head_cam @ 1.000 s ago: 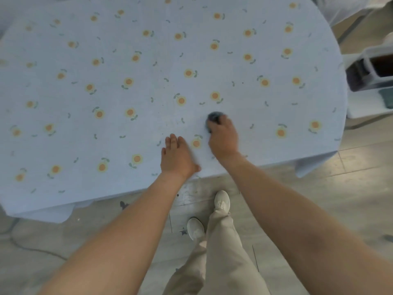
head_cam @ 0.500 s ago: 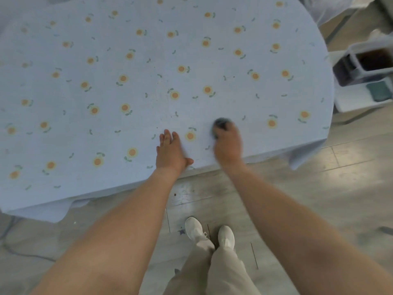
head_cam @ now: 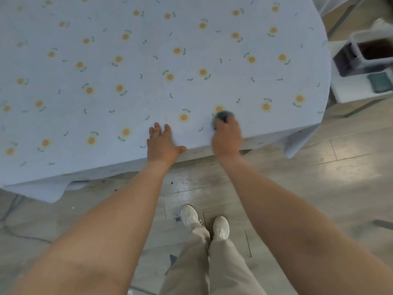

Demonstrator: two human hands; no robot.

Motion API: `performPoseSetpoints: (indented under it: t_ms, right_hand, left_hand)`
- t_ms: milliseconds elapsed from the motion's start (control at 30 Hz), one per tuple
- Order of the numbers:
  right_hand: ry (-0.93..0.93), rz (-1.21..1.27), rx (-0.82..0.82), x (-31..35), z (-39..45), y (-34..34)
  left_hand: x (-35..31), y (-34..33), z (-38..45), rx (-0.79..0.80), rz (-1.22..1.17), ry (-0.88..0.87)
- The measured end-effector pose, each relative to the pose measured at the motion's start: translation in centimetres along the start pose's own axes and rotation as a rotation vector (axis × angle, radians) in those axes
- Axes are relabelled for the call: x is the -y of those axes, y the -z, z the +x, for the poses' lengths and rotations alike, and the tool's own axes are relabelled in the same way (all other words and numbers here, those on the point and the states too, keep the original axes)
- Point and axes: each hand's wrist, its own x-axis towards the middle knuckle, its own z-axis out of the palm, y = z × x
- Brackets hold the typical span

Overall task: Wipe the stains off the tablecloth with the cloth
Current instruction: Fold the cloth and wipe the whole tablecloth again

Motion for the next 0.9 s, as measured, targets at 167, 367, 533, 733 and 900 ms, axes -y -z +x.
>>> performPoseSetpoints:
  t_ms: [167,367,533,733,900]
  right_hand:
    - [0.523,-0.061,0.267,5.0,-2.5,-2.1]
    - [0.198,-0.085,-0.001,-6.2,-1.0,0.9]
    - [-0.103,-0.066,-0.061,-3.2,-1.6,0.5]
    - [0.173,0.019,0.139,4.4,-4.1,-2.4]
    - [0.149,0.013,0.286,5.7,-2.6,-1.7]
  left_hand:
    - [0.0,-0.4,0.2,-0.068,-0.029,0.006]
    - [-0.1,-0.2,-0.2,-0.038,-0.021,0.003]
    - [-0.2,0.0,-0.2,-0.025,-0.011,0.000]
    - [0.2,0.7,-0.4,0.020,0.009,-0.033]
    - [2.3,3.5,-0.1,0.224,-0.036,-0.128]
